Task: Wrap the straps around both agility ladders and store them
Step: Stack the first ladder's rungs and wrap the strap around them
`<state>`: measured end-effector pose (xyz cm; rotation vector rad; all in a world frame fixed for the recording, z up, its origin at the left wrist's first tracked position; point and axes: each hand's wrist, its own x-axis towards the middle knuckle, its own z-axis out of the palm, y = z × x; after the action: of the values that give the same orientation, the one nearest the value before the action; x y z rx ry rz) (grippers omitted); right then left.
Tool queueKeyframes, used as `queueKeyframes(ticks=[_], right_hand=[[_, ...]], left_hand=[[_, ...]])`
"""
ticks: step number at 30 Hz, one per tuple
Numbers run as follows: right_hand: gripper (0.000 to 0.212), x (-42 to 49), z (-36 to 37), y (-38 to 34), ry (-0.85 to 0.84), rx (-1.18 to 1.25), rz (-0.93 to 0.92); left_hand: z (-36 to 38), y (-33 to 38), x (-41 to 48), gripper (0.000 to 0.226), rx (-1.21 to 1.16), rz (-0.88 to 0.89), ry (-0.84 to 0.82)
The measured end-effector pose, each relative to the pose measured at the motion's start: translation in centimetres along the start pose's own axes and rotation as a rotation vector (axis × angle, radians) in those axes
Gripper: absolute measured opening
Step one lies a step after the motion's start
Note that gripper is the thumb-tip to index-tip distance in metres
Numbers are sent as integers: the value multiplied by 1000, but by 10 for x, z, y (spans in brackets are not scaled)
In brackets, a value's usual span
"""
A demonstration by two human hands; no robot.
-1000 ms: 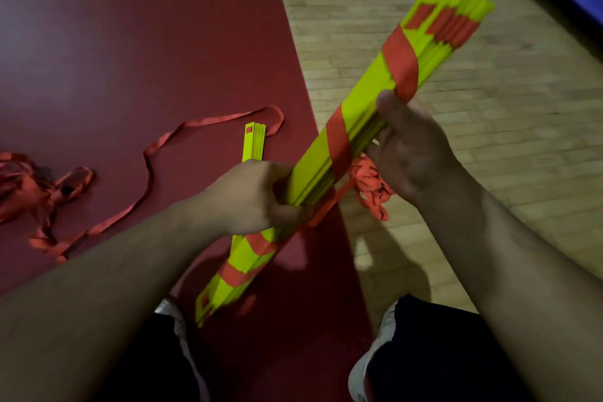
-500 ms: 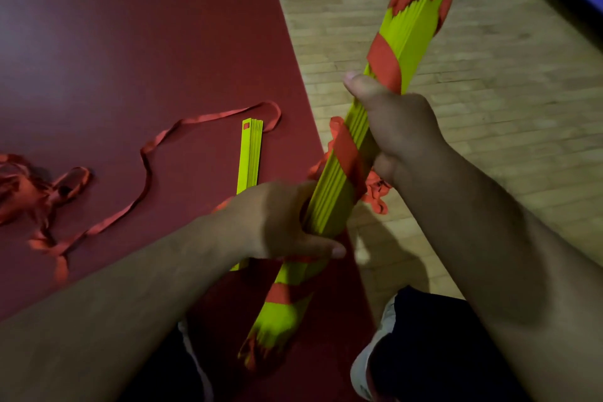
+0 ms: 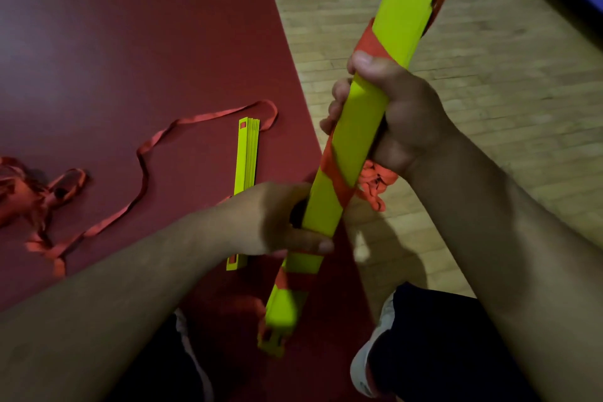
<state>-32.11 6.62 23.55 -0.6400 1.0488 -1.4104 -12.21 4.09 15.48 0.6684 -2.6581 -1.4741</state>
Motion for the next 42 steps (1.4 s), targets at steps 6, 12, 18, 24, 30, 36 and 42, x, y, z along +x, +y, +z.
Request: queueKeyframes(ticks=[6, 12, 18, 24, 30, 36, 42], right_hand=[[20, 9, -1, -2, 623, -175, -78], [16, 10, -9, -7, 483, -23, -116], [78, -1, -16, 7, -249, 19, -12], [20, -8, 9, 7, -7, -93, -128], [22, 3, 13, 1, 441, -89, -180], [28, 8, 3, 4, 742, -167, -84], [40, 0, -6, -4, 201, -28, -170]], left_hand=[[9, -2, 0, 78, 506, -150, 176], [5, 1, 2, 57, 367, -2, 218], [-8, 20, -4, 33, -77, 117, 77], [-3, 7, -4, 39, -100, 54, 82], [-7, 0, -8, 58, 265, -90, 249], [20, 19, -5, 63, 564, -222, 362], [-8, 17, -11, 34, -130, 22, 90]])
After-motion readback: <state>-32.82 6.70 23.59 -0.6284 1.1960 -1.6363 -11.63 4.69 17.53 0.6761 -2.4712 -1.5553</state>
